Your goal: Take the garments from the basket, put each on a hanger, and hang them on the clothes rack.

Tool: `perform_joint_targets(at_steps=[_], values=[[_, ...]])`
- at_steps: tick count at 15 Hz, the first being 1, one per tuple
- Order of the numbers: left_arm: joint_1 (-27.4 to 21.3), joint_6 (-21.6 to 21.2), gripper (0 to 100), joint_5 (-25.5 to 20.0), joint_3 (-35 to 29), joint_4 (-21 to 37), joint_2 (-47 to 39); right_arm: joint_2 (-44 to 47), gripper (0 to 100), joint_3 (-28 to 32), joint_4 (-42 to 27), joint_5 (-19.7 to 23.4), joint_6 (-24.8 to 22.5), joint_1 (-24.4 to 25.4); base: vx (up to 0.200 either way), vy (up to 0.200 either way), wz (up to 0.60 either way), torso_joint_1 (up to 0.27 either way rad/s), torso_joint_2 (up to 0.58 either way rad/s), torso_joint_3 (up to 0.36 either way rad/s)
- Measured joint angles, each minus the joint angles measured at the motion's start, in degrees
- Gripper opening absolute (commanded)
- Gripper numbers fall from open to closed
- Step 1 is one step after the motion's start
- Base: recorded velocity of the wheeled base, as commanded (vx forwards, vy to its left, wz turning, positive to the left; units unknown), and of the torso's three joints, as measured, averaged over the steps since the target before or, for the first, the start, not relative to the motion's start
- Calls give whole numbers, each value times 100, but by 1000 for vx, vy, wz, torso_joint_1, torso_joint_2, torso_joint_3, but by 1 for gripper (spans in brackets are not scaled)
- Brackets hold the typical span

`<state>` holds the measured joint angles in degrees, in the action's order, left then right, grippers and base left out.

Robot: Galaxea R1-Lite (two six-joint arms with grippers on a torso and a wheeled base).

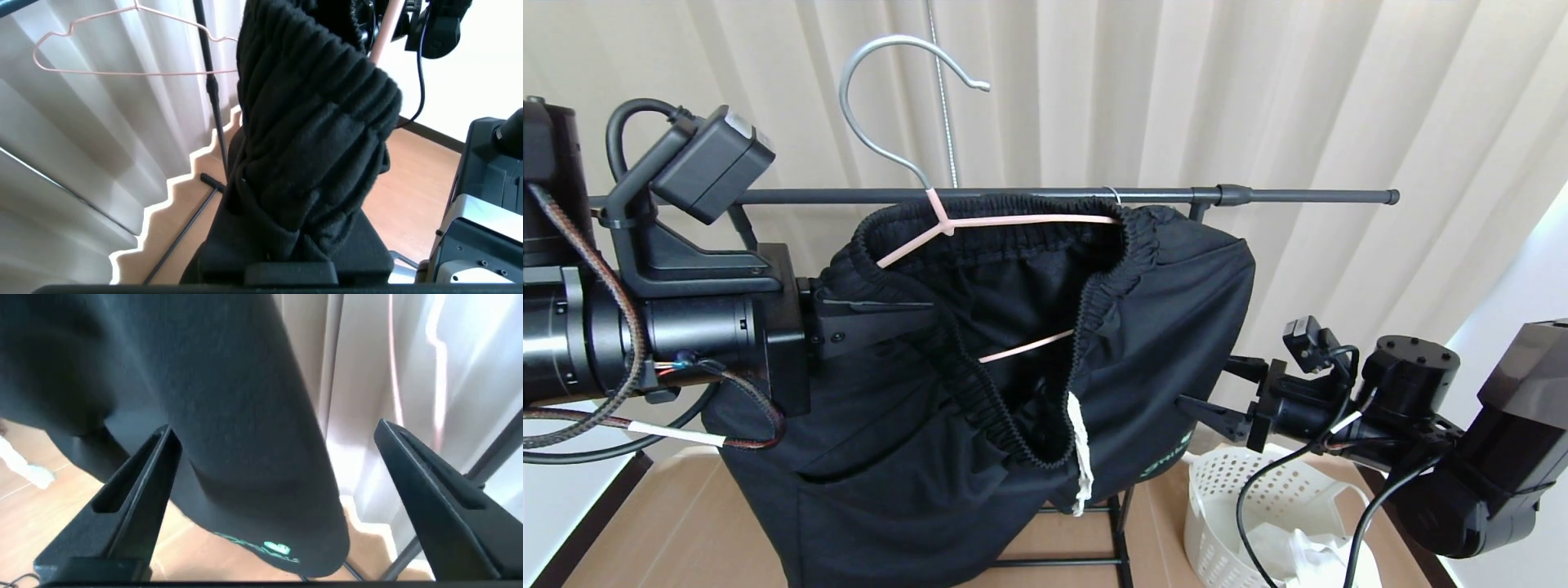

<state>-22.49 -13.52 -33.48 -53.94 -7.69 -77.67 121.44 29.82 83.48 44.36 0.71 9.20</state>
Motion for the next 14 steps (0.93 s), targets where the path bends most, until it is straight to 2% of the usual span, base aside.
perform_joint_targets(at_steps=[8, 14], values=[[15, 121, 0, 0, 41, -16, 40, 20, 0, 72, -6, 11, 13, -28, 0, 0, 0, 0, 0, 0], [48, 433, 0, 6, 69, -11, 247, 173, 0, 361, -50, 13, 118, -323, 0, 0, 0, 0, 0, 0]])
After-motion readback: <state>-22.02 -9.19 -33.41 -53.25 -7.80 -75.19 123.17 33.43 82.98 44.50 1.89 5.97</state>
